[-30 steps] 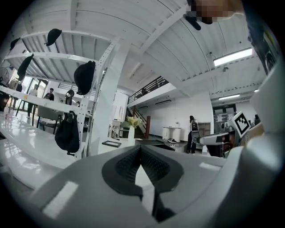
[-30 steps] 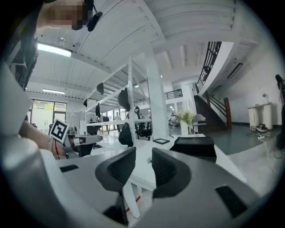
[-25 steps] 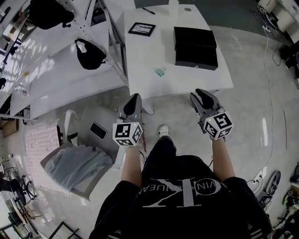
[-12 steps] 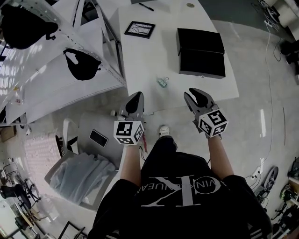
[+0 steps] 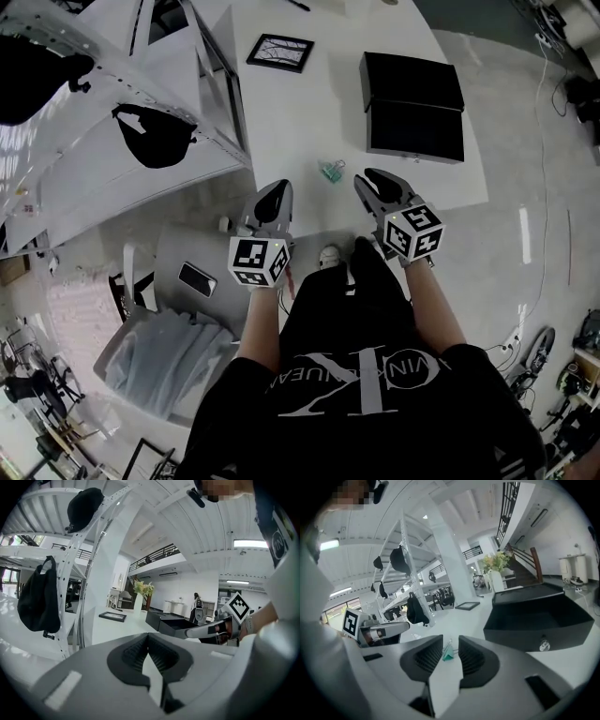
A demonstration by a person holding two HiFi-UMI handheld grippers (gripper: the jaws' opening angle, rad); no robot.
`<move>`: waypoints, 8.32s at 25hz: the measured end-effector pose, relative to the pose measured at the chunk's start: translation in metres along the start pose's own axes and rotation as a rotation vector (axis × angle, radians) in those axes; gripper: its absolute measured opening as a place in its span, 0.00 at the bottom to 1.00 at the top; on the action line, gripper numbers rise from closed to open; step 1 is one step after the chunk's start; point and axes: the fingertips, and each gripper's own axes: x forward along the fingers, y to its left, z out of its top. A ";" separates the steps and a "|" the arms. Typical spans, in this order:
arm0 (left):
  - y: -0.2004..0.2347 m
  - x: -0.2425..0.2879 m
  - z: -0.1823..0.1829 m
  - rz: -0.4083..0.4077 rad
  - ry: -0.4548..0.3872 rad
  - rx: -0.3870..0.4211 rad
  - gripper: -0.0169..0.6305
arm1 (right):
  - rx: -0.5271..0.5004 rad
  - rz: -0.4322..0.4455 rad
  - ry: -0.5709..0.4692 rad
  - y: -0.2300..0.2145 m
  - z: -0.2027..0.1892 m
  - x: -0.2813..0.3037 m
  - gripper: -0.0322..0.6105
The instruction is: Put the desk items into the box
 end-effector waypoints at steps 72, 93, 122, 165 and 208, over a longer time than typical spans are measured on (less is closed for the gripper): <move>-0.043 0.144 0.036 0.007 0.004 -0.021 0.04 | -0.071 0.026 0.244 -0.112 0.070 -0.005 0.08; -0.026 0.144 0.016 0.101 0.062 -0.080 0.04 | -0.378 0.269 0.651 -0.117 0.012 0.021 0.08; -0.033 0.120 0.024 0.081 0.036 -0.049 0.04 | -0.310 0.132 0.469 -0.129 0.048 0.005 0.08; -0.062 0.106 0.108 0.008 -0.139 0.055 0.04 | -0.248 -0.303 -0.167 -0.159 0.138 -0.137 0.07; -0.070 0.106 0.139 0.005 -0.210 0.106 0.04 | -0.242 -0.357 -0.335 -0.163 0.162 -0.173 0.07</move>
